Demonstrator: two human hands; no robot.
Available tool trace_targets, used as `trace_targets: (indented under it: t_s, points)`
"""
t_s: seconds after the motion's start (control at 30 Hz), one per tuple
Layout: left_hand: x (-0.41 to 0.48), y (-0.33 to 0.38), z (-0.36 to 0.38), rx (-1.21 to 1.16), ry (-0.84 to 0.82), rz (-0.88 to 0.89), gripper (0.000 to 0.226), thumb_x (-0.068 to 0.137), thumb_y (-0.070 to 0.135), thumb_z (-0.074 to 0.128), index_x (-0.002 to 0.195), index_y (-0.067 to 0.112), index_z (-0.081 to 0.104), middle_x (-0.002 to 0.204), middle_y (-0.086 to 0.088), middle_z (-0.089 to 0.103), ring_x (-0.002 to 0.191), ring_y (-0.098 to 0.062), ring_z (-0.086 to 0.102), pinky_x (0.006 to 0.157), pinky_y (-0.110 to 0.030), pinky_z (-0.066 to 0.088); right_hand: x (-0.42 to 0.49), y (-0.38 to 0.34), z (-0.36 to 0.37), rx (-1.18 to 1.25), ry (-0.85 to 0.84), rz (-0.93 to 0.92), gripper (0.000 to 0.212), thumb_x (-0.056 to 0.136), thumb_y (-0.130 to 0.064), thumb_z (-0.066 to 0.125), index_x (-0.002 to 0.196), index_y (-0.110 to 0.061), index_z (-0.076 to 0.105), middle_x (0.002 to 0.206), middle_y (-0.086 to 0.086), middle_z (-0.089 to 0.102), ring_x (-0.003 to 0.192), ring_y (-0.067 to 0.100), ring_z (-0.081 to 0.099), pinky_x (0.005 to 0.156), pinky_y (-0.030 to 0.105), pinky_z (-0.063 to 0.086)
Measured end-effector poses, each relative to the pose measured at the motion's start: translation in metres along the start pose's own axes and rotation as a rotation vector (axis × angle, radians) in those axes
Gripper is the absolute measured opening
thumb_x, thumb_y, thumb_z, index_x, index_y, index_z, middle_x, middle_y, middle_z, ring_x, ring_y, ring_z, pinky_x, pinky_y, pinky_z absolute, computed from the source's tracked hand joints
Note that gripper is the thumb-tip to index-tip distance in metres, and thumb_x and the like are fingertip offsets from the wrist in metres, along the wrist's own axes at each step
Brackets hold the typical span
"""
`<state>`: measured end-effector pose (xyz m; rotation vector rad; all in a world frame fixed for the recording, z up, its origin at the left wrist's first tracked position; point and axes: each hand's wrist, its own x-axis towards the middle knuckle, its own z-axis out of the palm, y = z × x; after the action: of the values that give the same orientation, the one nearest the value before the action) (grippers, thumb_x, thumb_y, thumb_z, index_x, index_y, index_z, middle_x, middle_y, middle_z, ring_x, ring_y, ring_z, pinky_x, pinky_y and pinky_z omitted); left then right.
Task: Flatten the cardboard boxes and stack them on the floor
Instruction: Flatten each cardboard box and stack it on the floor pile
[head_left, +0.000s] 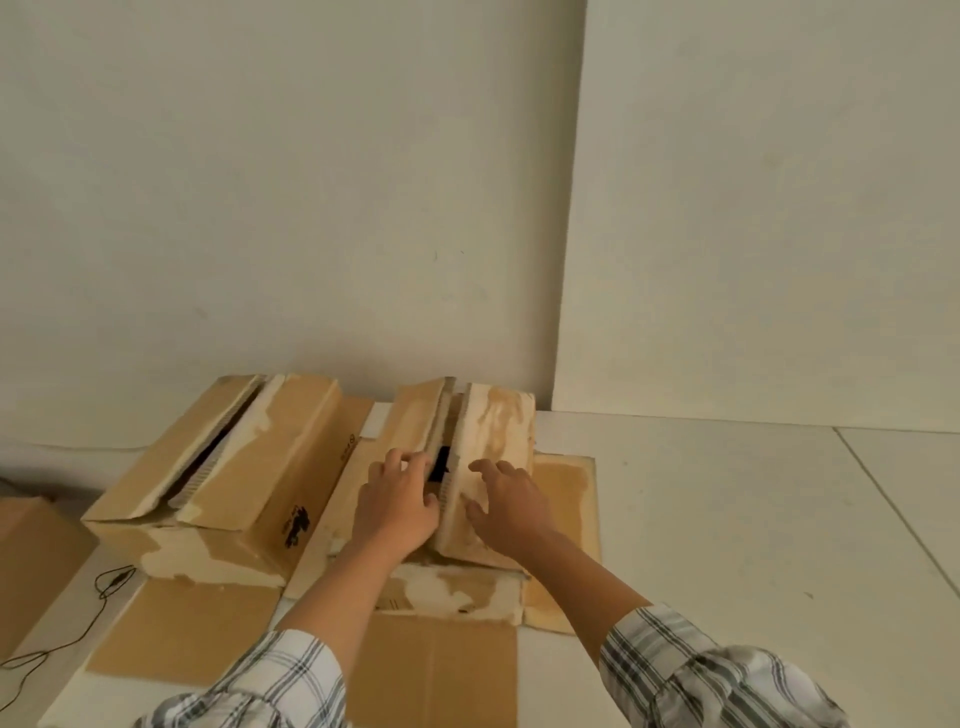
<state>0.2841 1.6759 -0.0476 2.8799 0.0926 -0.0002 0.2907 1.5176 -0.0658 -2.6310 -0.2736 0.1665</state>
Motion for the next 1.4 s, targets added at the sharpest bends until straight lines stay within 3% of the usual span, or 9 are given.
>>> trace_targets:
  t_s: [0.37, 0.53, 0.67, 0.77, 0.87, 0.97, 1.13, 1.23, 1.4]
  points:
    - [0.031, -0.032, -0.007, -0.134, -0.073, 0.12, 0.063, 0.09, 0.031, 0.055, 0.146, 0.03, 0.026, 0.147, 0.002, 0.034, 0.124, -0.025, 0.042, 0.092, -0.041, 0.049, 0.021, -0.05, 0.034, -0.176, 0.022, 0.19, 0.083, 0.085, -0.044, 0.062, 0.15, -0.03, 0.014, 0.152, 0.0, 0.024, 0.136, 0.029, 0.032, 0.106, 0.05, 0.037]
    - [0.055, -0.058, -0.046, -0.12, -0.056, 0.13, 0.072, 0.09, 0.018, 0.054, 0.148, 0.027, 0.012, 0.128, -0.005, 0.047, 0.073, -0.02, 0.06, 0.047, -0.027, 0.045, 0.016, -0.072, 0.015, -0.178, 0.134, 0.27, 0.078, 0.089, -0.009, 0.057, 0.152, -0.03, 0.016, 0.153, 0.0, 0.02, 0.129, 0.028, 0.038, 0.091, 0.045, 0.051]
    - [0.076, -0.09, -0.068, -0.106, -0.179, 0.062, 0.093, 0.088, 0.005, 0.06, 0.15, 0.023, -0.006, 0.126, -0.013, 0.051, 0.058, -0.014, 0.055, 0.04, -0.022, 0.037, 0.004, -0.058, -0.025, -0.221, 0.257, 0.394, 0.063, 0.095, -0.007, 0.049, 0.15, -0.029, 0.026, 0.145, 0.004, 0.034, 0.114, 0.029, 0.055, 0.08, 0.039, 0.054]
    - [0.078, -0.106, -0.07, -0.055, -0.179, 0.014, 0.093, 0.085, 0.009, 0.065, 0.149, 0.014, -0.002, 0.142, -0.014, 0.033, 0.092, -0.022, 0.059, 0.061, -0.026, 0.051, -0.008, -0.032, -0.047, -0.257, 0.288, 0.608, 0.05, 0.094, -0.016, 0.053, 0.14, -0.024, 0.036, 0.132, 0.004, 0.039, 0.091, 0.029, 0.057, 0.069, 0.039, 0.047]
    - [0.073, -0.116, -0.062, 0.247, -0.111, 0.037, 0.091, 0.083, 0.033, 0.067, 0.147, 0.008, 0.008, 0.155, -0.014, 0.009, 0.135, -0.035, 0.024, 0.103, -0.045, 0.033, -0.02, -0.003, -0.044, -0.405, 0.185, 0.743, 0.054, 0.092, -0.016, 0.05, 0.143, -0.024, 0.035, 0.143, 0.006, 0.029, 0.128, 0.033, 0.039, 0.097, 0.049, 0.043]
    - [0.071, -0.123, -0.05, 0.296, -0.119, 0.016, 0.092, 0.085, 0.051, 0.06, 0.15, 0.007, 0.013, 0.156, -0.014, 0.009, 0.135, -0.034, 0.02, 0.103, -0.045, 0.027, -0.023, 0.009, -0.022, -0.482, 0.105, 0.682, 0.053, 0.092, -0.015, 0.051, 0.141, -0.028, 0.037, 0.151, 0.005, 0.023, 0.143, 0.035, 0.014, 0.114, 0.054, 0.025]
    - [0.072, -0.132, -0.019, 0.196, -0.347, -0.033, 0.074, 0.097, 0.049, 0.04, 0.156, 0.012, 0.014, 0.161, -0.015, 0.016, 0.144, -0.039, 0.022, 0.116, -0.051, 0.026, -0.014, -0.003, 0.01, -0.243, 0.07, 0.582, 0.046, 0.098, -0.024, 0.04, 0.143, -0.032, 0.035, 0.145, 0.005, 0.037, 0.13, 0.034, 0.038, 0.1, 0.052, 0.042]
    - [0.068, -0.126, -0.004, 0.011, -0.433, -0.021, 0.054, 0.098, 0.038, 0.035, 0.146, 0.013, 0.037, 0.138, -0.01, 0.051, 0.122, -0.03, 0.052, 0.098, -0.044, 0.047, -0.011, 0.003, 0.021, -0.161, -0.024, 0.572, 0.065, 0.101, -0.02, 0.041, 0.154, -0.041, 0.01, 0.151, 0.011, 0.026, 0.13, 0.039, 0.041, 0.099, 0.049, 0.044]
    - [0.073, -0.117, 0.01, -0.343, -0.537, -0.195, 0.046, 0.097, 0.026, 0.036, 0.139, 0.01, 0.048, 0.127, -0.013, 0.058, 0.11, -0.031, 0.058, 0.09, -0.036, 0.05, -0.005, 0.013, 0.021, -0.136, -0.172, 0.601, 0.069, 0.099, -0.019, 0.044, 0.152, -0.049, 0.011, 0.147, 0.014, 0.024, 0.116, 0.038, 0.051, 0.098, 0.046, 0.048]
